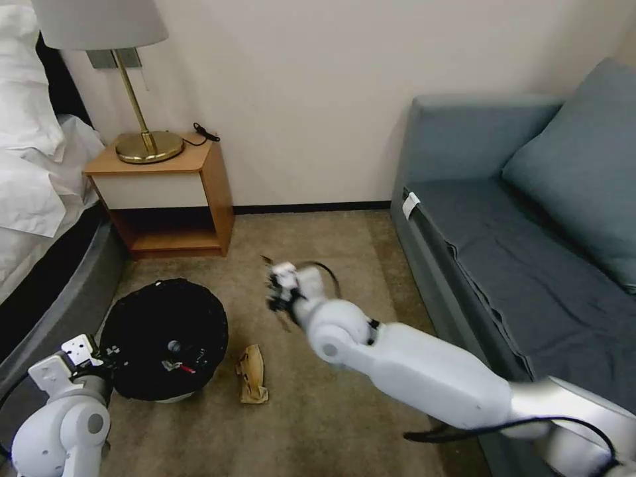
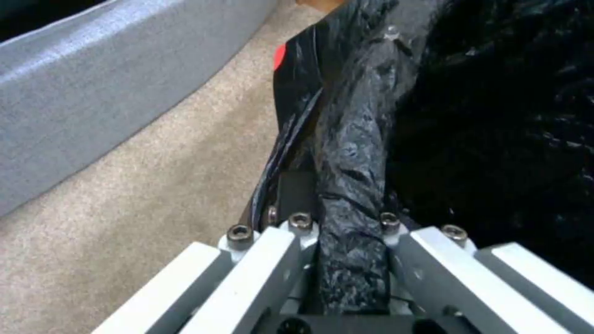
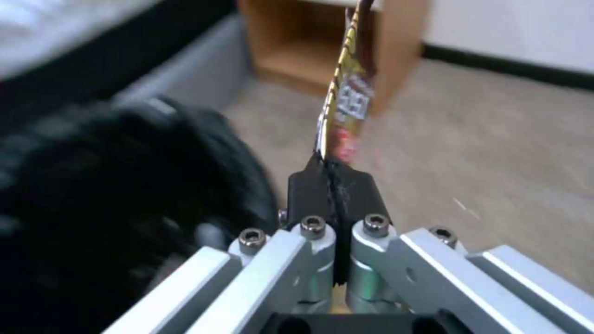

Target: Pick up the trash bin, then pick up the garbage on the floor and place it into the trash bin.

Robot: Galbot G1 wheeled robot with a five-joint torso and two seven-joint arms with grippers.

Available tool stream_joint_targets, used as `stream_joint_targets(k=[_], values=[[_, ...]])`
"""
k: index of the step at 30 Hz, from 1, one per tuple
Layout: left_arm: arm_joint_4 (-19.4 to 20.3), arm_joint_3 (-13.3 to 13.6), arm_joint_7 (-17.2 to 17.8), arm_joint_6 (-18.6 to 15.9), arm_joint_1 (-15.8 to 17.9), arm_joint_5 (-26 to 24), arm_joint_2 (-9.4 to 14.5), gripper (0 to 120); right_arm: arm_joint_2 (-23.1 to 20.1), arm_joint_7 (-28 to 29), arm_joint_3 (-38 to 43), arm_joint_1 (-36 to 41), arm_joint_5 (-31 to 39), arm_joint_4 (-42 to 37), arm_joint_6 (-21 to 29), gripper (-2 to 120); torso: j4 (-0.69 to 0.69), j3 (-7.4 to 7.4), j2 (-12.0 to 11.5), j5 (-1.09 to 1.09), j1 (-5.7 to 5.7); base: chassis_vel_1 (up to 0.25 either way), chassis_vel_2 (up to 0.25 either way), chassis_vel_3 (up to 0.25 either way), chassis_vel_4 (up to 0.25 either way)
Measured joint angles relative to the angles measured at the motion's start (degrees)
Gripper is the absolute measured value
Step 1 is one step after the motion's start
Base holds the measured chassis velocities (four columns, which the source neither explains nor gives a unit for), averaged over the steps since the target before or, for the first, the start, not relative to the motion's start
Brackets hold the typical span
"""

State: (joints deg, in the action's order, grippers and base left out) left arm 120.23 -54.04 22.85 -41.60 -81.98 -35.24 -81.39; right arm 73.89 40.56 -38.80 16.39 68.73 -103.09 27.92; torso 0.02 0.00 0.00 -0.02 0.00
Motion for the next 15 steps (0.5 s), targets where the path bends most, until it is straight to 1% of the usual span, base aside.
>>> stream_joint_targets(k=[1, 4, 6, 8, 10, 11, 15], values=[[0.0, 0.0, 0.0, 0.0, 0.0, 0.0, 0.0, 3, 0.0, 0.0, 0.0, 0.0, 0.0, 0.0, 0.0, 0, 0.0, 0.0, 0.0, 0.0, 0.0, 0.0, 0.0, 0.0, 0.0], [0.3, 0.5, 0.0, -0.1, 0.0, 0.4, -0.4, 3, 4.5, 1.3, -2.4, -2.2, 1.4, 2.2, -0.6, 0, -0.01, 0.0, 0.0, 0.0, 0.0, 0.0, 0.0, 0.0, 0.0], [0.4, 0.5, 0.0, -0.1, 0.0, 0.5, -0.4, 3, 5.0, 1.4, -2.7, -2.3, 1.5, 2.6, -0.7, 0, -0.01, 0.0, 0.0, 0.0, 0.0, 0.0, 0.0, 0.0, 0.0], [0.5, 0.8, 0.1, -0.1, 0.0, 0.8, -0.8, 3, 8.2, 1.8, -5.2, -2.8, 1.5, 5.6, -1.7, 0, -0.01, 0.0, 0.0, 0.0, 0.0, 0.0, 0.0, 0.0, 0.0], [0.7, 0.9, 0.1, -0.1, -0.1, 0.9, -1.0, 3, 10.2, 1.8, -7.1, -2.9, 0.3, 8.6, -2.7, 0, -0.01, 0.0, 0.0, 0.0, 0.0, 0.0, 0.0, 0.0, 0.0], [0.7, 0.9, 0.1, -0.1, -0.1, 0.9, -1.0, 3, 10.2, 1.8, -7.1, -2.9, 0.3, 8.6, -2.7, 0, -0.01, 0.0, 0.0, 0.0, 0.0, 0.0, 0.0, 0.0, 0.0], [1.0, 1.2, 0.1, -0.1, -0.2, 1.3, -1.3, 3, 14.8, 1.8, -10.0, -1.9, -1.7, 14.7, -5.0, 0, -0.01, 0.0, 0.0, 0.0, 0.0, 0.0, 0.0, 0.0, 0.0]])
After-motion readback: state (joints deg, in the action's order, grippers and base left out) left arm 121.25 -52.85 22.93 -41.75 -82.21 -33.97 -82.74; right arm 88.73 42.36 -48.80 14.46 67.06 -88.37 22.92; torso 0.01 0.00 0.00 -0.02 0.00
